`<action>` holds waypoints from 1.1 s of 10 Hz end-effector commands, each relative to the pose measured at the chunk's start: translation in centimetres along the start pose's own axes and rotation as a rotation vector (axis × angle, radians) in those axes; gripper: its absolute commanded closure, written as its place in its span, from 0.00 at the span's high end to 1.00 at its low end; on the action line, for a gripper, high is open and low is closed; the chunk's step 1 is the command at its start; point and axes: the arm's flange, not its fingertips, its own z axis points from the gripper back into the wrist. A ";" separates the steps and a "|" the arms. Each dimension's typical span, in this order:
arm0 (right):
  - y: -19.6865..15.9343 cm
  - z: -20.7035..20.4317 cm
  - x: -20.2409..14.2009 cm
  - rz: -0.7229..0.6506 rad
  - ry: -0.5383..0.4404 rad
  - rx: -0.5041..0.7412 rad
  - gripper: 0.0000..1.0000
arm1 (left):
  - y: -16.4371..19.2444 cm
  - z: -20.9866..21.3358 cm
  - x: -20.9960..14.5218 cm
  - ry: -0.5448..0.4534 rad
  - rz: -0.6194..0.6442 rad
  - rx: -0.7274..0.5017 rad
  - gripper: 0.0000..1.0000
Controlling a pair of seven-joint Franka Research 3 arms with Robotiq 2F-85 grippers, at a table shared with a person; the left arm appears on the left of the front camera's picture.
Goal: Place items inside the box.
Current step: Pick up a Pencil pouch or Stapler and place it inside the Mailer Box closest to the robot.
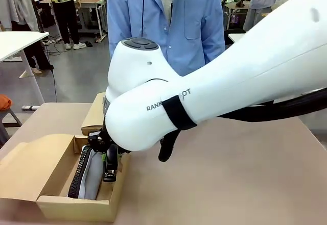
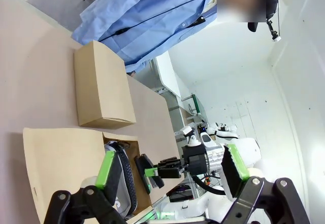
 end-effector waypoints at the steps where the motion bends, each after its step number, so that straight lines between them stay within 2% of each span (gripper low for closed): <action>1: 1.2 0.0 0.8 -0.020 -0.023 0.006 0.32 | -0.1 -0.1 -0.1 -0.011 -0.018 -0.022 1.00; 4: 1.1 -0.3 0.7 -0.009 0.009 0.012 0.32 | -0.1 -0.1 -0.1 -0.011 -0.018 -0.022 1.00; 5: 1.1 -0.3 0.7 -0.005 0.020 0.016 0.52 | -0.1 -0.1 -0.1 -0.011 -0.018 -0.022 1.00; 6: 0.8 -0.2 0.6 -0.004 0.029 0.015 0.91 | -0.1 -0.1 -0.1 -0.011 -0.018 -0.022 1.00; 7: 0.7 -0.2 0.5 -0.011 0.029 0.015 1.00 | -0.1 -0.1 -0.1 -0.011 -0.018 -0.022 1.00; 11: -0.2 0.1 0.2 -0.017 0.056 0.039 1.00 | -0.1 -0.1 -0.1 -0.011 -0.018 -0.022 1.00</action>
